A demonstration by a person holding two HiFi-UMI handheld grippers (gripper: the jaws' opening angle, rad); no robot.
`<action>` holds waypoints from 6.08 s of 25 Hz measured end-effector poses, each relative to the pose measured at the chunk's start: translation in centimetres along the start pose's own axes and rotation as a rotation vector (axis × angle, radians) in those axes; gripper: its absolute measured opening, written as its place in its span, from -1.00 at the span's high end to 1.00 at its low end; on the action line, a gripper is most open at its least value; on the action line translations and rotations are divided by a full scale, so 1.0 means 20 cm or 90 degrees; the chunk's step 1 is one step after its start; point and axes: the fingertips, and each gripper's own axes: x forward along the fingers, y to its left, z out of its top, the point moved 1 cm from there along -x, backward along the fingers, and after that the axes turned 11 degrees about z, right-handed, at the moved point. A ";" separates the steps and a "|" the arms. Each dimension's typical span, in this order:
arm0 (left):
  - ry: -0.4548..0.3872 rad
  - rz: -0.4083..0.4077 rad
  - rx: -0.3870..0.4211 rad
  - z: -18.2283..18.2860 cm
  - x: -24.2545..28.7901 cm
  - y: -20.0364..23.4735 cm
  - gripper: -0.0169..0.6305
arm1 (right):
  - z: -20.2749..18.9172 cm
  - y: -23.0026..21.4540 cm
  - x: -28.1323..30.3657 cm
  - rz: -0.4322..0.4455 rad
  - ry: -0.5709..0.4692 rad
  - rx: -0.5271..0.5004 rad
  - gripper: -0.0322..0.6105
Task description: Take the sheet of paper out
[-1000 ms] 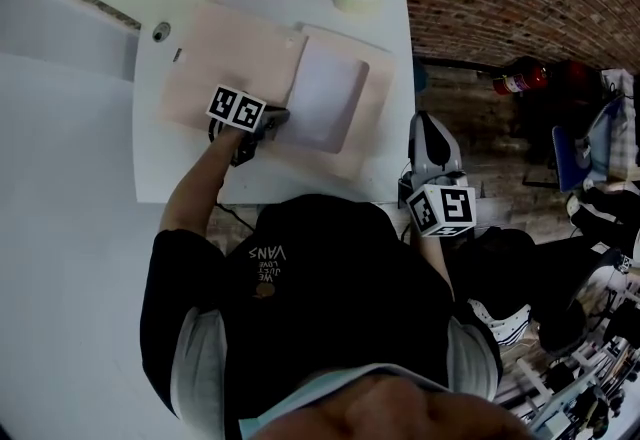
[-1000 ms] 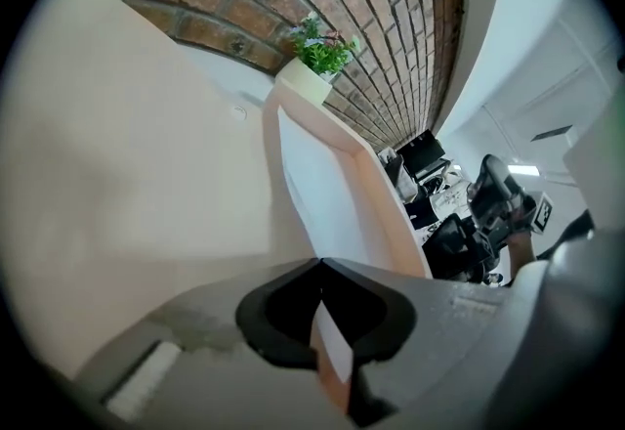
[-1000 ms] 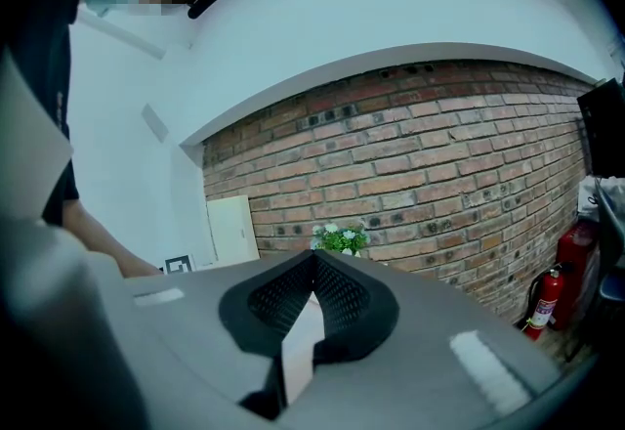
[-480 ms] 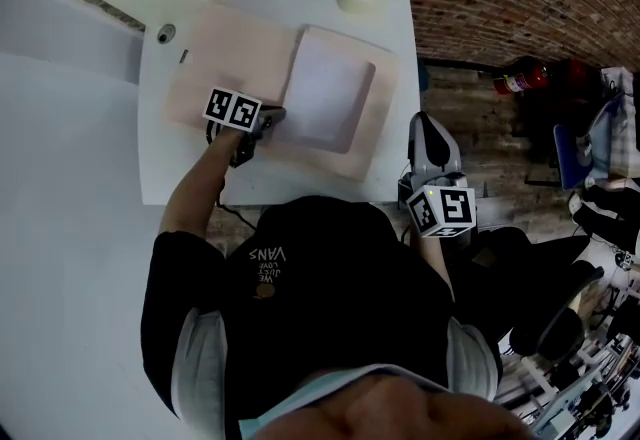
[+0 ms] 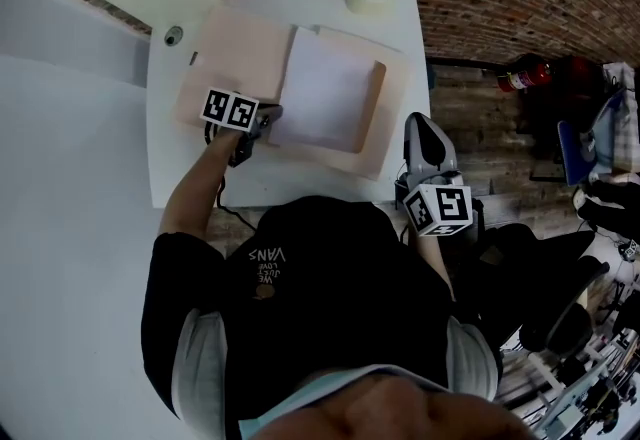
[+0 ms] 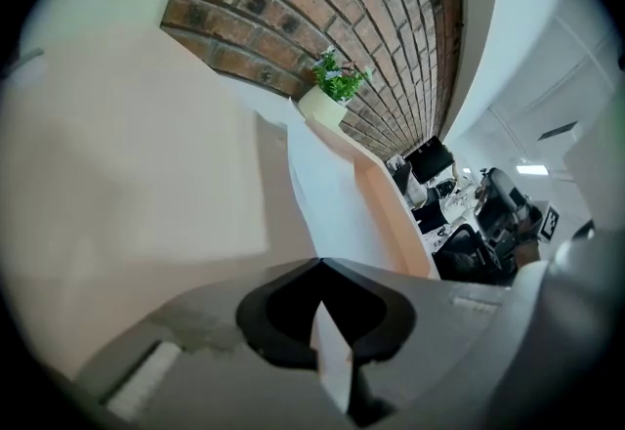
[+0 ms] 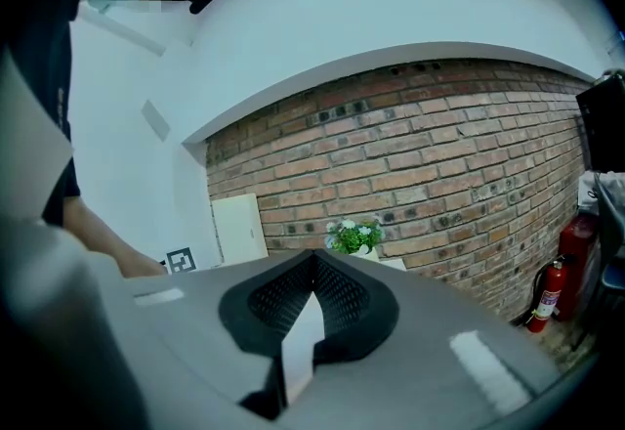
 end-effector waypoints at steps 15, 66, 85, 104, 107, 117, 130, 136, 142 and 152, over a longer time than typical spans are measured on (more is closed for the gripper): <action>-0.032 0.056 0.045 -0.02 -0.19 0.14 0.95 | -0.14 0.14 0.18 0.033 0.036 0.019 0.90; -0.186 0.025 0.239 0.08 -0.77 -0.05 0.95 | -0.23 0.47 0.62 0.138 0.072 -0.025 0.90; -0.294 -0.106 0.332 0.12 -0.99 -0.38 0.95 | -0.20 0.39 0.61 0.122 0.057 -0.018 0.90; -0.346 -0.160 0.393 0.10 -1.08 -0.43 0.95 | -0.07 0.33 0.59 0.138 -0.007 0.033 0.43; -0.356 -0.168 0.398 0.09 -1.09 -0.42 0.95 | -0.05 0.34 0.59 0.158 -0.019 0.046 0.40; -0.385 -0.209 0.412 0.07 -1.14 -0.44 0.95 | -0.02 0.39 0.58 0.224 -0.039 0.060 0.40; -0.385 -0.178 0.343 0.11 -1.09 -0.36 0.95 | -0.01 0.42 0.56 0.238 -0.033 0.055 0.83; -0.387 -0.157 0.307 0.13 -1.06 -0.30 0.95 | 0.00 0.43 0.56 0.236 -0.031 0.049 0.89; -0.401 -0.135 0.251 0.16 -1.05 -0.24 0.95 | 0.03 0.46 0.55 0.234 -0.031 0.045 0.89; -0.429 -0.116 0.190 0.20 -1.06 -0.18 0.95 | 0.07 0.49 0.56 0.226 -0.034 0.034 0.89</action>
